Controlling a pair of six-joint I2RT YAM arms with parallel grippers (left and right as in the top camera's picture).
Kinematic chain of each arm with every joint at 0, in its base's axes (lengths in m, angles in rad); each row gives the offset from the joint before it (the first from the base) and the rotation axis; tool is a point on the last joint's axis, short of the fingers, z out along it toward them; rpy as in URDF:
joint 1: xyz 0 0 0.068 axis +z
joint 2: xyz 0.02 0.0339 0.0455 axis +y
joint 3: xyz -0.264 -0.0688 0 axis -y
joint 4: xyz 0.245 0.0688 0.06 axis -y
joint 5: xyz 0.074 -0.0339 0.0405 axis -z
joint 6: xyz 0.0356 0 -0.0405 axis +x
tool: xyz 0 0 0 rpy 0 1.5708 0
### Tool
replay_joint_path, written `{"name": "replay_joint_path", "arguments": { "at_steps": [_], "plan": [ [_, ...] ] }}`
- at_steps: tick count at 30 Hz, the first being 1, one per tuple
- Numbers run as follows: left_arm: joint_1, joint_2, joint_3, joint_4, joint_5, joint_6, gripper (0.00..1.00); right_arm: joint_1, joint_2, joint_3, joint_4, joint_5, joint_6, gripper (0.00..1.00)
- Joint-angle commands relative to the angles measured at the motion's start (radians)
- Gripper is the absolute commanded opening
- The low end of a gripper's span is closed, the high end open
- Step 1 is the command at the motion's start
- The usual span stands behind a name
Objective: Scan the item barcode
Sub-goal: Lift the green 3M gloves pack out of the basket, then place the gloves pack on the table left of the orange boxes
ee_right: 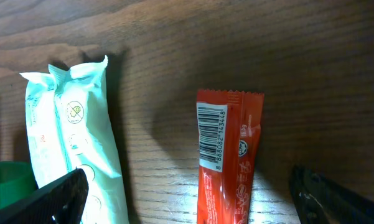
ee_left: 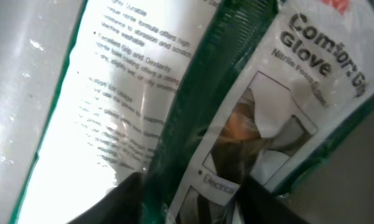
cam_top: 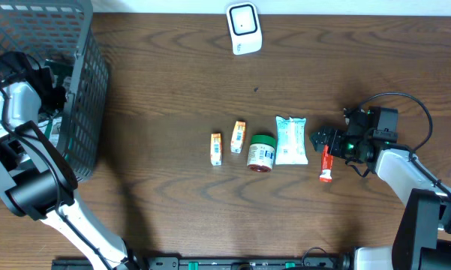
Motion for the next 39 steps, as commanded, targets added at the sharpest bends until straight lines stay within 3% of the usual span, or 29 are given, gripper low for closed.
{"name": "replay_joint_path", "arguments": {
  "at_steps": [1, 6, 13, 24, 26, 30, 33, 39],
  "plan": [
    [0.003, 0.044, -0.031, -0.007, -0.023, -0.017, 0.30, 0.010, 0.009, -0.008, -0.002, 0.024, 0.013, 0.99],
    [0.003, 0.031, -0.018, -0.003, -0.024, -0.077, 0.08, 0.010, 0.009, -0.008, -0.002, 0.024, 0.013, 0.99],
    [0.003, -0.154, 0.027, 0.008, -0.024, -0.155, 0.07, 0.010, 0.009, -0.008, -0.003, 0.024, 0.013, 0.99],
    [0.002, -0.731, 0.027, 0.092, -0.031, -0.327, 0.07, 0.010, 0.009, -0.008, -0.006, 0.024, 0.014, 0.99],
    [-0.005, -0.809, 0.027, 0.059, -0.023, -0.388, 0.07, 0.010, 0.009, -0.008, -0.003, 0.024, 0.014, 0.99],
    [-0.056, -0.948, 0.027, -0.111, 0.133, -0.484, 0.07, 0.010, 0.009, -0.008, -0.002, 0.023, 0.014, 0.99],
    [-0.135, -0.999, 0.019, -0.240, 0.234, -0.491, 0.07, 0.010, 0.009, -0.008, -0.002, 0.023, 0.014, 0.99],
    [-0.352, -0.996, -0.031, -0.370, 0.238, -0.490, 0.07, 0.010, 0.009, -0.008, -0.002, 0.024, 0.014, 0.99]
  ]
}}
